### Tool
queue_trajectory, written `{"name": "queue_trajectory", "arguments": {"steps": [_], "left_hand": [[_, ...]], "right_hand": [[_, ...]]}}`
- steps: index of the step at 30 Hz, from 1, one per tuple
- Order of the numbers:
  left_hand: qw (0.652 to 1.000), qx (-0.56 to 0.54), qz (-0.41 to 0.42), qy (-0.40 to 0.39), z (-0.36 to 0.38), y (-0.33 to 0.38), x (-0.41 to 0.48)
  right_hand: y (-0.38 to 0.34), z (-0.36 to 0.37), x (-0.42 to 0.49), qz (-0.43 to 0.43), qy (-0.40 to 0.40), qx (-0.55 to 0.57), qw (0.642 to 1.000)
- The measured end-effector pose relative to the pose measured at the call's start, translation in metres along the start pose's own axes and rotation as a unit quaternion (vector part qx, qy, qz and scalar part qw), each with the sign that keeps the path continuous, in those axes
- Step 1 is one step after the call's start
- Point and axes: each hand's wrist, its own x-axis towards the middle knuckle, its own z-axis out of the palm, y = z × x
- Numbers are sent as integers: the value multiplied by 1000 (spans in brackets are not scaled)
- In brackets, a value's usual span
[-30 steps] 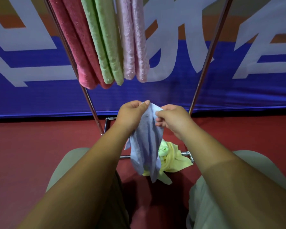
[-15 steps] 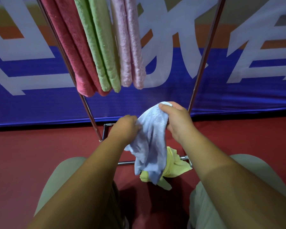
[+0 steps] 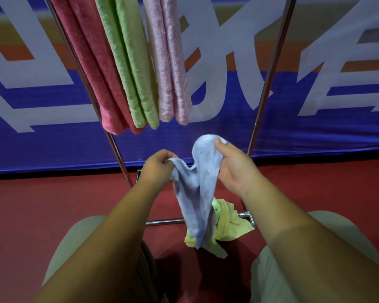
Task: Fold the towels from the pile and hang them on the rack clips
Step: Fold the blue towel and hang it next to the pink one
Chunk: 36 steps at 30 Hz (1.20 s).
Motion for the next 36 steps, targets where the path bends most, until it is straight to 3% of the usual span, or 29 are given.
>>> {"name": "queue_trajectory", "arguments": {"steps": [3,6,14,23,27,36], "left_hand": [[989,-145,-1,-6,-4,10,-5],[975,-213,18,-57,-9,27,-15],[967,-221,34,-125,-7,26,-14],[961,-227,40,-152,-7,19,-8],[956,-252,34,-147,-8,22,-12],[965,-230,55,-115,-9,24,-15]], "right_hand": [[1,4,-10,48,-96,-82,991],[1,6,-18,73,-165,-141,973],[7,-2,-4,-12,0,-219,976],[10,-2,-1,-48,8,-311,949],[7,-3,-3,-44,-29,-256,965],[13,1,0,-31,-24,-203,978]]}}
